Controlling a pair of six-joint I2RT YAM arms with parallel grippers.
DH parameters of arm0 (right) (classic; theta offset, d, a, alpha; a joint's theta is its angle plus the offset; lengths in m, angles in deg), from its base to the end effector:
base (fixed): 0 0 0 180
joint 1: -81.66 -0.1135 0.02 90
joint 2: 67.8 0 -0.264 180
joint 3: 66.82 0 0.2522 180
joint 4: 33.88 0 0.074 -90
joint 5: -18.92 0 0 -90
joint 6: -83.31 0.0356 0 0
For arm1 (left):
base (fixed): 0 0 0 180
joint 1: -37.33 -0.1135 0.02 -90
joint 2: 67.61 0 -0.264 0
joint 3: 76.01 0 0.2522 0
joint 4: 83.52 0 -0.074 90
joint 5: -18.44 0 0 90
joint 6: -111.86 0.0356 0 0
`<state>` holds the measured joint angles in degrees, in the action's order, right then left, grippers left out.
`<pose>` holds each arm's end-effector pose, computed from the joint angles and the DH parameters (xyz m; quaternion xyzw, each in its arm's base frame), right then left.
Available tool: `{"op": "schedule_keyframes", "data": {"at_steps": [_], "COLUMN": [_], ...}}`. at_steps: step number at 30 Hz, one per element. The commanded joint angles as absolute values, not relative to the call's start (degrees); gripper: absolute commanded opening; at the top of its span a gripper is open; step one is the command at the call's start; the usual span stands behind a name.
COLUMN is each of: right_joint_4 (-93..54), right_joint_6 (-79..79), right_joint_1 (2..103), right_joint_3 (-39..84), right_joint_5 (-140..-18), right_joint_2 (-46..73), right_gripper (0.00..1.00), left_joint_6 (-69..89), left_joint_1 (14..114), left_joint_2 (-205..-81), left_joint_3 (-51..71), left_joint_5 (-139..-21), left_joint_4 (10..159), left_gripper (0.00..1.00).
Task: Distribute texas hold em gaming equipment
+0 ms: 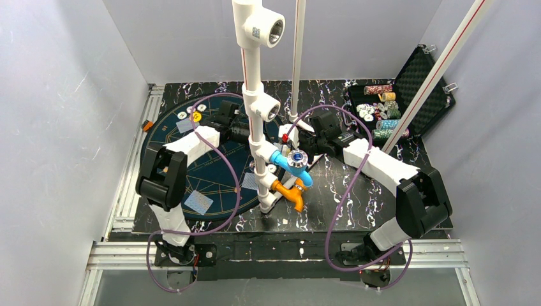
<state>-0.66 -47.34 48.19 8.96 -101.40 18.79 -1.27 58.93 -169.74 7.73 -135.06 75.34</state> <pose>0.2631 0.1955 0.2569 -0.6170 0.6475 0.2167 0.3912 0.3454 -0.1710 0.2348 0.2141 0.7721 -0.5781 0.1541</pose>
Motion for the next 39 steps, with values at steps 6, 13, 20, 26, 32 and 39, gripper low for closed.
{"op": "schedule_keyframes", "data": {"at_steps": [6, 13, 20, 26, 32, 39], "right_joint_4": [-3.2, -1.9, -2.0, -2.6, -2.9, -2.0], "right_joint_6": [-48.7, -49.2, -49.2, -48.6, -48.5, -49.1], "right_joint_1": [48.0, 47.9, 47.9, 47.9, 47.9, 48.0], "right_joint_3": [9.5, 9.6, 10.0, 10.2, 10.7, 10.7], "right_joint_5": [-104.7, -104.7, -104.4, -104.5, -105.4, -105.4], "right_joint_2": [16.2, 16.1, 16.8, 17.3, 17.2, 16.8], "right_gripper": [0.01, 0.01, 0.01, 0.01, 0.01, 0.01], "left_joint_6": [-2.6, -4.7, -5.7, -6.7, -6.9, -7.6], "left_joint_1": [58.7, 55.7, 55.3, 56.8, 57.0, 53.6], "left_joint_2": [-172.1, -170.4, -167.9, -168.5, -170.7, -168.3], "left_joint_3": [7.9, 5.6, 4.8, 5.5, 6.6, 3.9], "left_joint_5": [-137.3, -138.6, -140.0, -138.8, -138.4, -138.8], "left_joint_4": [75.0, 77.8, 80.8, 81.8, 79.9, 81.0], "left_gripper": [0.47, 0.27, 0.39, 0.59, 0.41, 0.22]}}
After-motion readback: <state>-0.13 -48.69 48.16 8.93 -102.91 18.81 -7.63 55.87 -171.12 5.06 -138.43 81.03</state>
